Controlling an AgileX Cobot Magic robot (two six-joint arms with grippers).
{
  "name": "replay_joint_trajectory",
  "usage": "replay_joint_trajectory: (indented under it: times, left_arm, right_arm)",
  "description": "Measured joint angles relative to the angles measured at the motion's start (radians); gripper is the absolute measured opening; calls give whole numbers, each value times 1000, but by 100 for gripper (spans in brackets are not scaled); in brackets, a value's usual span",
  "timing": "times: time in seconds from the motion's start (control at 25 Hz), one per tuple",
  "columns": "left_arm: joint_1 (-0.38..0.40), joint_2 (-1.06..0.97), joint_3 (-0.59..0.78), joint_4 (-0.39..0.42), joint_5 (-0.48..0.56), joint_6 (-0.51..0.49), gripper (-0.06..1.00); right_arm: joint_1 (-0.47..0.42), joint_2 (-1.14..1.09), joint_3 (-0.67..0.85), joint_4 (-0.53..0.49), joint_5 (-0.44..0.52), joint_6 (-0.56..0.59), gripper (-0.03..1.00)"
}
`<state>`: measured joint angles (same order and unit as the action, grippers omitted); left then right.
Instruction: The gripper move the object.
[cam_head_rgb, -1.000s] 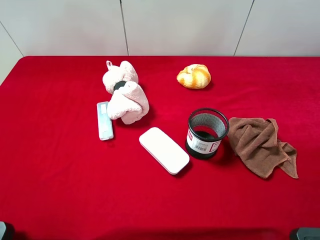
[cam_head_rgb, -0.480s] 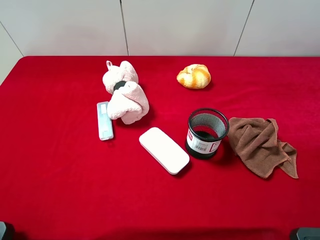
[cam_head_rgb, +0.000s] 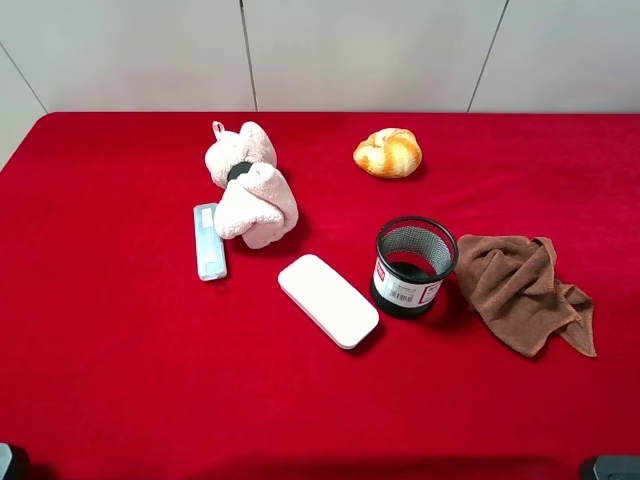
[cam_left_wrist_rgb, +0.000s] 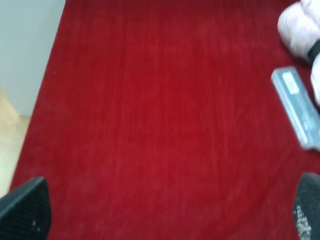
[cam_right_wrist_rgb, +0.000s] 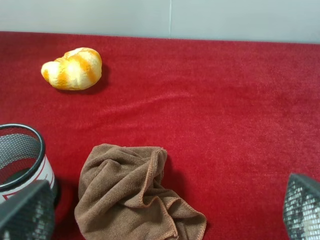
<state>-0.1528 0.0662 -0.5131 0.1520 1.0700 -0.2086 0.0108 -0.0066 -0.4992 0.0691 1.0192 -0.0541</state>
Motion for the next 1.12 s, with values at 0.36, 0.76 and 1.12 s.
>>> replay_joint_trajectory:
  times: [0.36,0.76,1.12]
  left_arm:
    - [149,-69,23,-116,-12,185,96]
    - [153,-69,23,-129,-13,209,96]
    - [153,-69,23,-129,-13,209,96]
  right_arm:
    - [0,0,0,0,0,0,69]
    - [0,0,0,0,0,0,69]
    - [0,0,0,0,0,0,69]
